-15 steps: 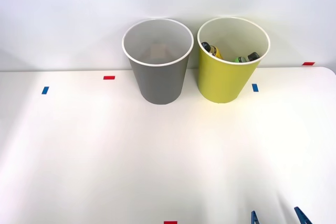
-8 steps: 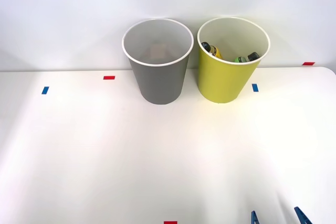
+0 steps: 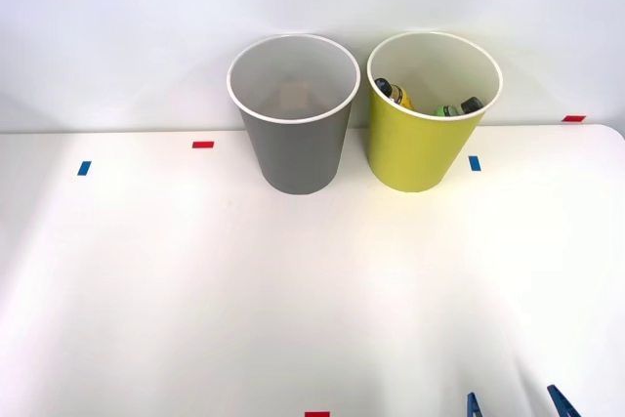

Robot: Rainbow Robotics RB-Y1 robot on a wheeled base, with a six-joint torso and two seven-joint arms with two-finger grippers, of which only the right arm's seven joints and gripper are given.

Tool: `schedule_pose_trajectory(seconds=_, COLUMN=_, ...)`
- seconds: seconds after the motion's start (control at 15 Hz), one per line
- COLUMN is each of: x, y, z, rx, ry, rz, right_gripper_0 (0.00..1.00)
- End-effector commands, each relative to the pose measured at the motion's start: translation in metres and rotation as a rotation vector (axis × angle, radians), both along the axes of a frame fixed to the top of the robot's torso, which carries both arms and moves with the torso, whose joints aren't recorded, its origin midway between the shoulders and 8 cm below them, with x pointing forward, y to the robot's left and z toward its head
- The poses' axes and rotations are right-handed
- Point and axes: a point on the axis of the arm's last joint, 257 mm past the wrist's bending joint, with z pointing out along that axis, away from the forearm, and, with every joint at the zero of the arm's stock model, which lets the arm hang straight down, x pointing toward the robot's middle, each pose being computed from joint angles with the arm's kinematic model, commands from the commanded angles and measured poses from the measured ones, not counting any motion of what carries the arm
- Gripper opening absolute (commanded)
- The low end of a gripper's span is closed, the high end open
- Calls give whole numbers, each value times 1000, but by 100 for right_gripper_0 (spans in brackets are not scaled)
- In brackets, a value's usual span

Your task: Put cans in the gray bin, plastic bottles in the light green bin

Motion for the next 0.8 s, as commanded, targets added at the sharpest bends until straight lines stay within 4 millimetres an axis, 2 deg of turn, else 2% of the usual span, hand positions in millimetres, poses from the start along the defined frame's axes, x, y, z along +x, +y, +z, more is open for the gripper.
schedule_pose_trajectory(seconds=0.07, x=0, y=0, z=0, rx=0, ry=0, rz=0, right_gripper_0=100)
schedule_pose_trajectory(seconds=0.8, x=0, y=0, z=0, rx=0, ry=0, rz=0, right_gripper_0=100)
